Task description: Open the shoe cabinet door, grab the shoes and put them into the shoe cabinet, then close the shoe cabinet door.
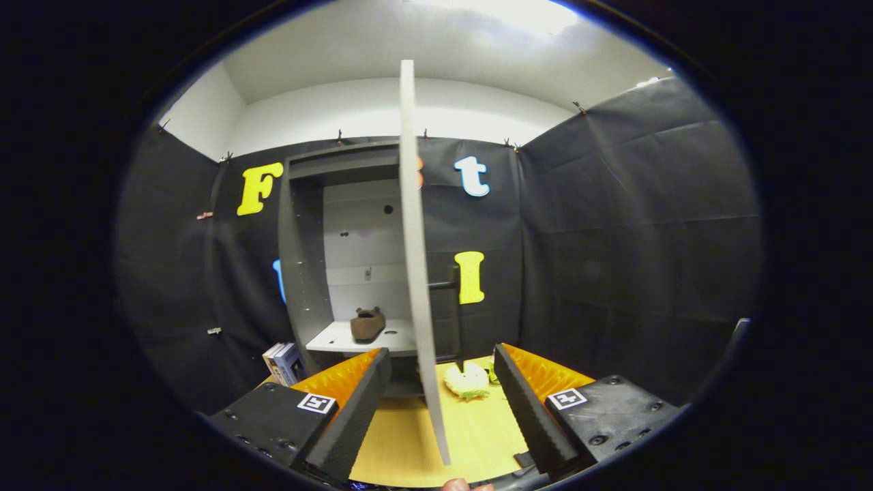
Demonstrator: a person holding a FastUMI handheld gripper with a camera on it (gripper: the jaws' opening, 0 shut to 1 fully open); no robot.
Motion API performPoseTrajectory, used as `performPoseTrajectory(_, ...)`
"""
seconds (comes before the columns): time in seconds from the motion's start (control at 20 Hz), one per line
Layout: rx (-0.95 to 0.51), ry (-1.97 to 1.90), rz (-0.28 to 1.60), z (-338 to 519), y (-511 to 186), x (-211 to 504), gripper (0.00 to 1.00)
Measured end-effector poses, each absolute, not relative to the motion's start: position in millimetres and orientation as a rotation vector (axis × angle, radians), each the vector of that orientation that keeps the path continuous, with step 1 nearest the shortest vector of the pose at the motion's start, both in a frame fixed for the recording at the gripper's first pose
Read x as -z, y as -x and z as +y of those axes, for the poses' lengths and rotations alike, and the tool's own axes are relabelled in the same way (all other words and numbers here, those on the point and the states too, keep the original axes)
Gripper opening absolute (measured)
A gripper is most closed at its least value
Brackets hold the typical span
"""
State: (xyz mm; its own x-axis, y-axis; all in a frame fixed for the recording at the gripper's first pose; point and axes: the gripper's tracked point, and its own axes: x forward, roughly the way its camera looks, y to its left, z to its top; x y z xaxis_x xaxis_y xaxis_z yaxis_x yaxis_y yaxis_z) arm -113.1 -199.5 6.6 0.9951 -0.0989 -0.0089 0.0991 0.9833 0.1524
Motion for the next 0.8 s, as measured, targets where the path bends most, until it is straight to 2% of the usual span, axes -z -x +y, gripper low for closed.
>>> performPoseTrajectory(0.4,0.176,-0.199,0.011,-277,56,9,0.98)
performPoseTrajectory(0.8,0.123,-0.131,0.001,-266,23,12,0.96)
